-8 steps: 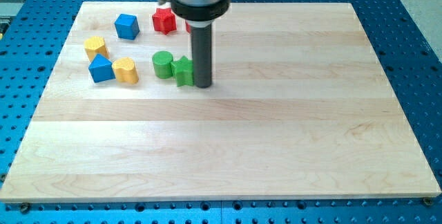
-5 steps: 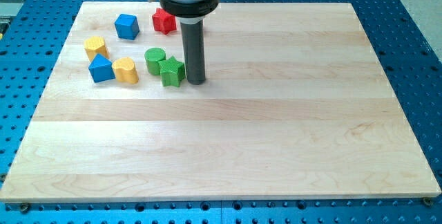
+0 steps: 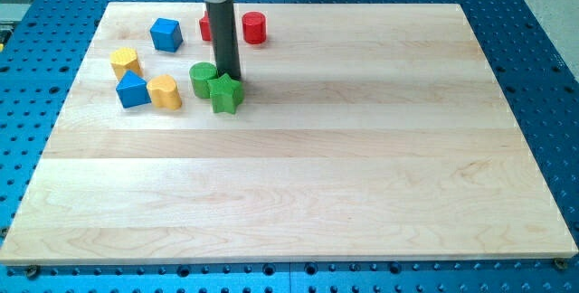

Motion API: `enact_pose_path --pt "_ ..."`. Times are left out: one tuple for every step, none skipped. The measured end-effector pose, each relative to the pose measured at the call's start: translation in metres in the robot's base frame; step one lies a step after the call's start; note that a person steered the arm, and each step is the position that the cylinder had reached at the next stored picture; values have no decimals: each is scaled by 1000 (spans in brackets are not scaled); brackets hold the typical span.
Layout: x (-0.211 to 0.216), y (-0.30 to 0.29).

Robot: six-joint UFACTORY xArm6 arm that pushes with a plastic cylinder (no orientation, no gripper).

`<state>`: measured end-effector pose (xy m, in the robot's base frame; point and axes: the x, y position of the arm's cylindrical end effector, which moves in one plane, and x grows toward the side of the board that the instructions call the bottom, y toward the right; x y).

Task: Make a half crescent moon with the blocks

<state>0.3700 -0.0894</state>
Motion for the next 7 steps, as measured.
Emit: enact_pose_path --pt "10 -12" --pt "3 -9" --pt "11 -43" --pt "26 -58" --pt "31 -40" --pt "10 -54" --pt "25 -83"
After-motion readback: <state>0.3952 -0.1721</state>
